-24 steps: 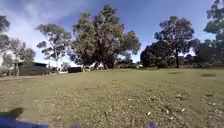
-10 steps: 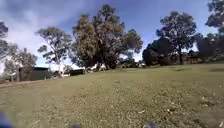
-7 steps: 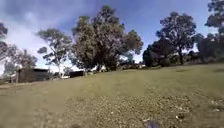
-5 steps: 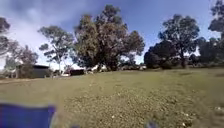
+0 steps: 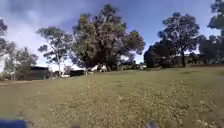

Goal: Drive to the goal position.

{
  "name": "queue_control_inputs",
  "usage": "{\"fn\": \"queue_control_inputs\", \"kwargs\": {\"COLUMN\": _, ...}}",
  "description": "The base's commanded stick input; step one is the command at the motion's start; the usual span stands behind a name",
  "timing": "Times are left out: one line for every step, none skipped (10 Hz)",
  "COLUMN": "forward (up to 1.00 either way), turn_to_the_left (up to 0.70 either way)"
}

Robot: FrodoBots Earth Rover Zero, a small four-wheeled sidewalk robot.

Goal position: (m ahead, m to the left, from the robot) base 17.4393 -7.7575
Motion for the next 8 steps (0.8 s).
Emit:
{"fn": "queue_control_inputs", "kwargs": {"forward": 0.70, "turn_to_the_left": 0.00}}
{"fn": "queue_control_inputs", "kwargs": {"forward": 0.70, "turn_to_the_left": 0.00}}
{"fn": "queue_control_inputs", "kwargs": {"forward": 0.70, "turn_to_the_left": 0.00}}
{"fn": "queue_control_inputs", "kwargs": {"forward": 0.70, "turn_to_the_left": 0.00}}
{"fn": "queue_control_inputs", "kwargs": {"forward": 0.70, "turn_to_the_left": 0.00}}
{"fn": "queue_control_inputs", "kwargs": {"forward": 0.70, "turn_to_the_left": 0.00}}
{"fn": "queue_control_inputs", "kwargs": {"forward": 0.70, "turn_to_the_left": 0.00}}
{"fn": "queue_control_inputs", "kwargs": {"forward": 0.70, "turn_to_the_left": 0.00}}
